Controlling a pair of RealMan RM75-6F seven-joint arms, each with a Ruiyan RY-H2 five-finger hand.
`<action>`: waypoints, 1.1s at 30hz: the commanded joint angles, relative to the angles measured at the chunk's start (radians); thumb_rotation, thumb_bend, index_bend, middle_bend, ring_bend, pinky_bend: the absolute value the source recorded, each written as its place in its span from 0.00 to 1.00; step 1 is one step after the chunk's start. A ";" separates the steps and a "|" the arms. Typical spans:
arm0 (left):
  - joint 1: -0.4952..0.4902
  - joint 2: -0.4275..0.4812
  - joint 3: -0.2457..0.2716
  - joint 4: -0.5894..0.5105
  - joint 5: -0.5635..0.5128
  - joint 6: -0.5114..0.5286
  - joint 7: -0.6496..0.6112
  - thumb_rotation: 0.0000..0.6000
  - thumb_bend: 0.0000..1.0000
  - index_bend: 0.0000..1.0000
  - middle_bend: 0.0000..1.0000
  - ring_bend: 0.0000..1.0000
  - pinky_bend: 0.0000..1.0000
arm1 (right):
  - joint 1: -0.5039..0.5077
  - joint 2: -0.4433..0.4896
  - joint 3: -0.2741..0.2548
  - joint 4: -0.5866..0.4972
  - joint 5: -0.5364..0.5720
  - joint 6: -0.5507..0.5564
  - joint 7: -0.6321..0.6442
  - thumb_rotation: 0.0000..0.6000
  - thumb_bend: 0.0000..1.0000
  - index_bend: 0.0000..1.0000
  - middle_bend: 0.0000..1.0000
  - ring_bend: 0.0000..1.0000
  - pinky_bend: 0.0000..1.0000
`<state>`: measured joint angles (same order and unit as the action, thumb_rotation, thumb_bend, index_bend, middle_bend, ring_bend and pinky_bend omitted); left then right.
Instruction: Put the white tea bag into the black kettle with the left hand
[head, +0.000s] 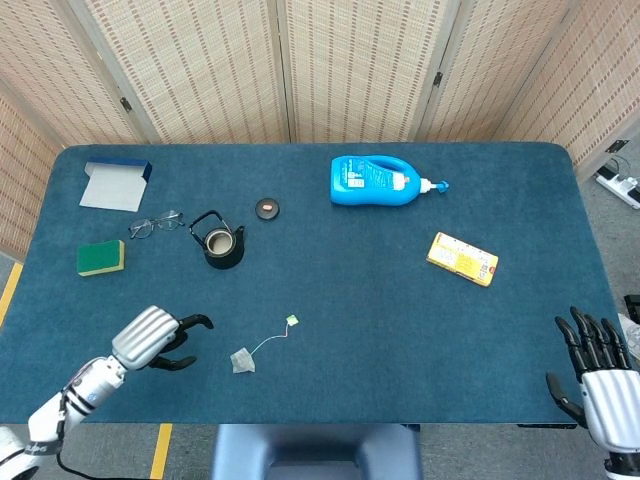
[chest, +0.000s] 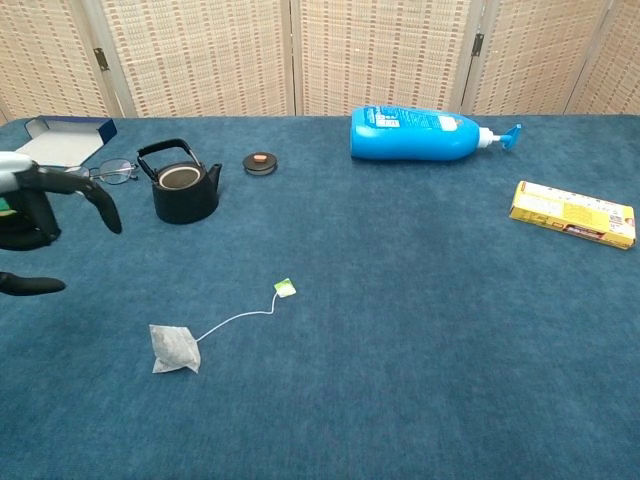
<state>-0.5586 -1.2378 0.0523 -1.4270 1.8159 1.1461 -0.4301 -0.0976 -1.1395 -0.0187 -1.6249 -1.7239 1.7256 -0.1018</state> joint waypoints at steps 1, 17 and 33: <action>-0.126 -0.049 -0.013 -0.032 -0.051 -0.192 -0.045 1.00 0.39 0.41 1.00 1.00 1.00 | -0.019 0.002 -0.010 0.019 -0.036 0.047 0.025 1.00 0.40 0.00 0.00 0.00 0.00; -0.235 -0.197 -0.106 -0.057 -0.288 -0.376 0.162 1.00 0.45 0.41 1.00 1.00 1.00 | -0.056 -0.026 -0.040 0.087 -0.146 0.132 0.022 1.00 0.40 0.00 0.00 0.00 0.00; -0.278 -0.379 -0.204 0.087 -0.480 -0.363 0.367 1.00 0.44 0.43 1.00 1.00 1.00 | -0.060 -0.030 -0.047 0.100 -0.173 0.137 0.020 1.00 0.40 0.00 0.00 0.00 0.00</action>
<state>-0.8304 -1.6053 -0.1440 -1.3527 1.3471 0.7856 -0.0608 -0.1574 -1.1697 -0.0661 -1.5251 -1.8968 1.8621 -0.0820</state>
